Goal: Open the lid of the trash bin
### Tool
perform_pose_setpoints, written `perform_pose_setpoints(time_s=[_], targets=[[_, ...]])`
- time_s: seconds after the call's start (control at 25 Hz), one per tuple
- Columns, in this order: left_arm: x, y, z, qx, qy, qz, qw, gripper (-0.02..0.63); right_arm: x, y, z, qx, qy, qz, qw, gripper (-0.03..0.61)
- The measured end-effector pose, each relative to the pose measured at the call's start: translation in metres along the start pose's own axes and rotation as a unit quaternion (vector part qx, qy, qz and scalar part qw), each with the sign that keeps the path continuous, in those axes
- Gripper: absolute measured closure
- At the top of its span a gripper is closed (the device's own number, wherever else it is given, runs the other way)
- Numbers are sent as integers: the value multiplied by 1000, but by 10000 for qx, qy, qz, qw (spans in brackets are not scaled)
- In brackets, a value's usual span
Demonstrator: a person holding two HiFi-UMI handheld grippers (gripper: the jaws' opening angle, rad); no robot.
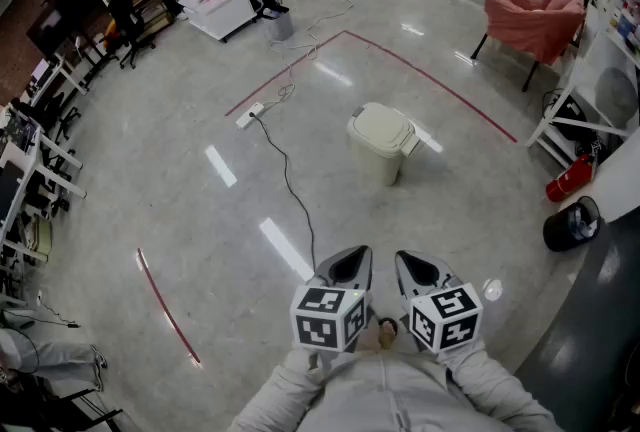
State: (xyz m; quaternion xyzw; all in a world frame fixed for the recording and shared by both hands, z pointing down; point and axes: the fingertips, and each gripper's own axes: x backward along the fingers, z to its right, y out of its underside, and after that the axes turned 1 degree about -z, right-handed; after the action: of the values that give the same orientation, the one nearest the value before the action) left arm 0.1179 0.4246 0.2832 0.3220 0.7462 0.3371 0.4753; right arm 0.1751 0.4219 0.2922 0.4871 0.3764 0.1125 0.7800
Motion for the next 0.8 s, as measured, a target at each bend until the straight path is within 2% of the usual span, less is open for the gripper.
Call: perform_pose_setpoints(time_s=[0.52, 0.68, 0.8], targets=[[15, 2, 15, -88, 103, 48, 9999, 607, 16, 5, -10, 130, 8, 34, 9999, 580], [19, 4, 15, -31, 114, 29, 9999, 607, 20, 5, -10, -213, -77, 110, 9997, 580], [15, 3, 11, -19, 115, 29, 9999, 609, 16, 7, -6, -124, -67, 8, 9999, 580]])
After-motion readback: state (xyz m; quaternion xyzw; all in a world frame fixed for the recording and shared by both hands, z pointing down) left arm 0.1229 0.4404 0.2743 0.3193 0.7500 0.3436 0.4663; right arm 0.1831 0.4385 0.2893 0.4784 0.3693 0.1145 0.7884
